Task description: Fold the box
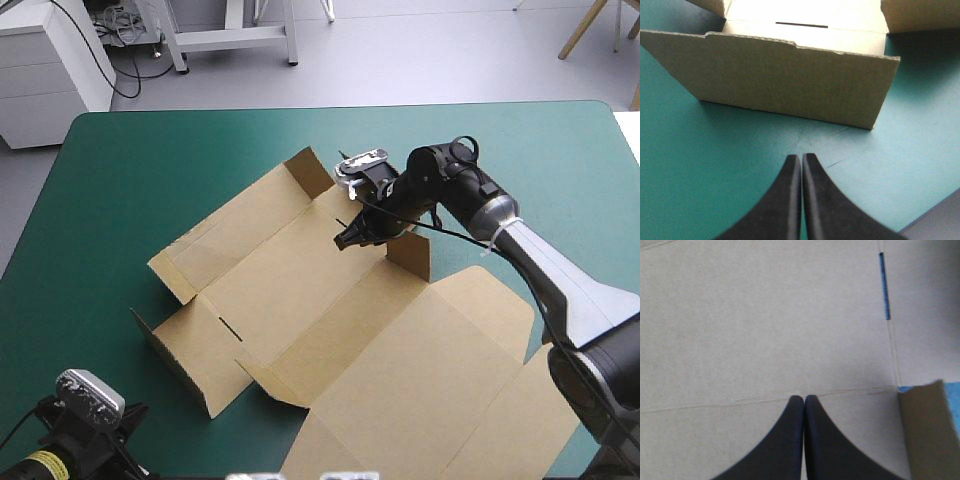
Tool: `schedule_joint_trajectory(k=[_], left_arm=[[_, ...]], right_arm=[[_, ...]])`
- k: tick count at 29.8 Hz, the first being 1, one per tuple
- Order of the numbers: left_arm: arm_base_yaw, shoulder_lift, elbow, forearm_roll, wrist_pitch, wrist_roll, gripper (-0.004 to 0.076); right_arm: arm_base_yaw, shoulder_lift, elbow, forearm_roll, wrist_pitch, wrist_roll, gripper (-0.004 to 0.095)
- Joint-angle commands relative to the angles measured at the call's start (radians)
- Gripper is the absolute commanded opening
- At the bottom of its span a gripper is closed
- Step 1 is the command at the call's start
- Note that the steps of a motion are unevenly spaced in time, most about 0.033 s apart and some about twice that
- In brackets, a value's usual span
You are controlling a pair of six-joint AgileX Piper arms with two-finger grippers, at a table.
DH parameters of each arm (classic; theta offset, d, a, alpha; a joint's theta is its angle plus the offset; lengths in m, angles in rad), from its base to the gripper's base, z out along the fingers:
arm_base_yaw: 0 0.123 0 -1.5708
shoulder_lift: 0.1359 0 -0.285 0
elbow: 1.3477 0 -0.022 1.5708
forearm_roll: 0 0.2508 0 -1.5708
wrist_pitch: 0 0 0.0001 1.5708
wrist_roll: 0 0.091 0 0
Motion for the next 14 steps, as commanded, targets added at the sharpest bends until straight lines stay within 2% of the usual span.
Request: schedule_joint_trajectory(k=[1,4,14], left_arm=[[-0.002,0.012,-0.022,-0.009,-0.052,-0.005,-0.0010],[-0.002,0.012,-0.022,-0.007,-0.052,-0.005,-0.0010],[-0.002,0.012,-0.022,-0.001,-0.052,-0.013,-0.0010]], right_arm=[[-0.018,-0.106,-0.042,-0.060,0.058,0.020,-0.0019],[-0.054,-0.142,-0.042,-0.062,0.136,0.010,-0.0019],[-0.201,-0.307,-0.023,-0.082,0.136,0.008,-0.0019]])
